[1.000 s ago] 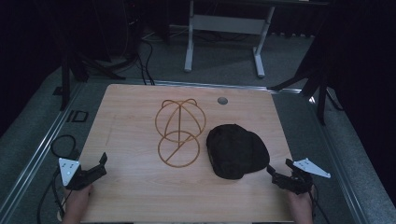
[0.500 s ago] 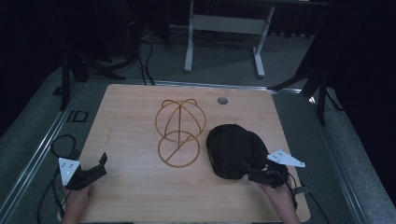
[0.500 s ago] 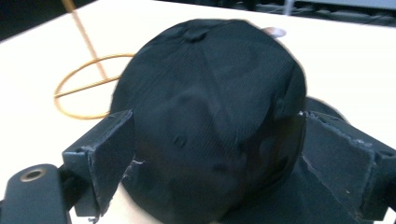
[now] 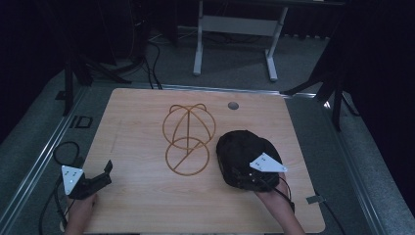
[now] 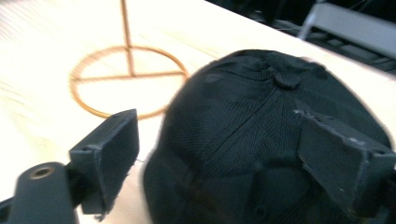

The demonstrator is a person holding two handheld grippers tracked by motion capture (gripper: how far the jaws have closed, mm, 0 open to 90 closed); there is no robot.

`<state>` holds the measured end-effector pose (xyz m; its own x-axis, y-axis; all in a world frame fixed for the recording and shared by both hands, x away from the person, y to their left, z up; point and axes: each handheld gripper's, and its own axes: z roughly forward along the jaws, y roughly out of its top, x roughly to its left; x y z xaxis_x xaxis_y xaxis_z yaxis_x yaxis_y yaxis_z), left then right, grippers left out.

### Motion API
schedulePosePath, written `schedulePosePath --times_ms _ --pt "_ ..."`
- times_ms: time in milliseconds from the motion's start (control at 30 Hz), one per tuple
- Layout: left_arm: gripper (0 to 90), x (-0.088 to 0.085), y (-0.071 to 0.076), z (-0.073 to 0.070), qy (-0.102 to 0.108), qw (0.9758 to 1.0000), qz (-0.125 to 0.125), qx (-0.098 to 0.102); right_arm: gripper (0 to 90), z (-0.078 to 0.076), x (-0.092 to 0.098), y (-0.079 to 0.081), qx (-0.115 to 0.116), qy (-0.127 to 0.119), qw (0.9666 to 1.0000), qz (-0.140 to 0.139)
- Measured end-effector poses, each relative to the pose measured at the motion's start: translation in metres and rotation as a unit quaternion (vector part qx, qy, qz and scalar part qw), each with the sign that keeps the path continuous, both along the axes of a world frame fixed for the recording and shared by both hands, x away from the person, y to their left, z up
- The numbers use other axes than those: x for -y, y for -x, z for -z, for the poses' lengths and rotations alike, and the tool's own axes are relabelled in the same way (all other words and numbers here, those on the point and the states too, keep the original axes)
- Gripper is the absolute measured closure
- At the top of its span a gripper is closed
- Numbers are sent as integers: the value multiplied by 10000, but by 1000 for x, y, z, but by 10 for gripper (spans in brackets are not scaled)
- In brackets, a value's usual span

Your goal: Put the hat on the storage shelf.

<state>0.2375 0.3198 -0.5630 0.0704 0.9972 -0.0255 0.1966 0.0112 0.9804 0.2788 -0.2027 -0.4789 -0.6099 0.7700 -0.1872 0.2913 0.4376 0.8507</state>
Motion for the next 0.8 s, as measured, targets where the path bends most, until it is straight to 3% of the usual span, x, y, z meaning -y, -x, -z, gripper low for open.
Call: schedulePosePath --times_ms 100,133,167,200,233,267,367,433,467,500,533,600,633,667,700,800 --pt "17 0 0 0 17 10000 30 -5 123 0 -4 -6 156 312 9992 179" --pt "17 0 0 0 17 10000 30 -5 123 0 -4 -6 156 312 9992 179" --pt "17 0 0 0 22 10000 33 -9 99 4 -8 -9 207 669 9970 327" --pt "17 0 0 0 22 10000 33 -9 99 4 -8 -9 207 669 9970 327" --pt "17 0 0 0 28 10000 35 -12 98 10 -10 -10 269 1018 9934 455" --pt "17 0 0 0 31 10000 34 -11 98 10 -10 -10 269 1018 9934 455" --pt "17 0 0 0 15 10000 43 -6 103 16 -11 -13 341 1196 9889 813" --pt "17 0 0 0 21 10000 42 -12 208 18 -10 -14 338 1297 9873 858" --pt "17 0 0 0 21 10000 42 -12 208 18 -10 -14 338 1297 9873 858" --pt "17 0 0 0 17 10000 41 -10 306 19 -9 -16 324 1393 9850 969" --pt "17 0 0 0 17 10000 41 -10 306 19 -9 -16 324 1393 9850 969" --pt "17 0 0 0 20 10000 41 -10 577 22 -7 -19 94 1351 9865 923" --pt "17 0 0 0 22 10000 43 -13 704 24 -6 -20 76 1386 9856 965" --pt "17 0 0 0 22 10000 43 -13 704 24 -6 -20 76 1386 9856 965" --pt "17 0 0 0 23 10000 44 -14 797 29 -4 -25 -250 1265 9881 833" --pt "17 0 0 0 25 10000 45 -12 856 35 -3 -26 -158 1359 9866 891"
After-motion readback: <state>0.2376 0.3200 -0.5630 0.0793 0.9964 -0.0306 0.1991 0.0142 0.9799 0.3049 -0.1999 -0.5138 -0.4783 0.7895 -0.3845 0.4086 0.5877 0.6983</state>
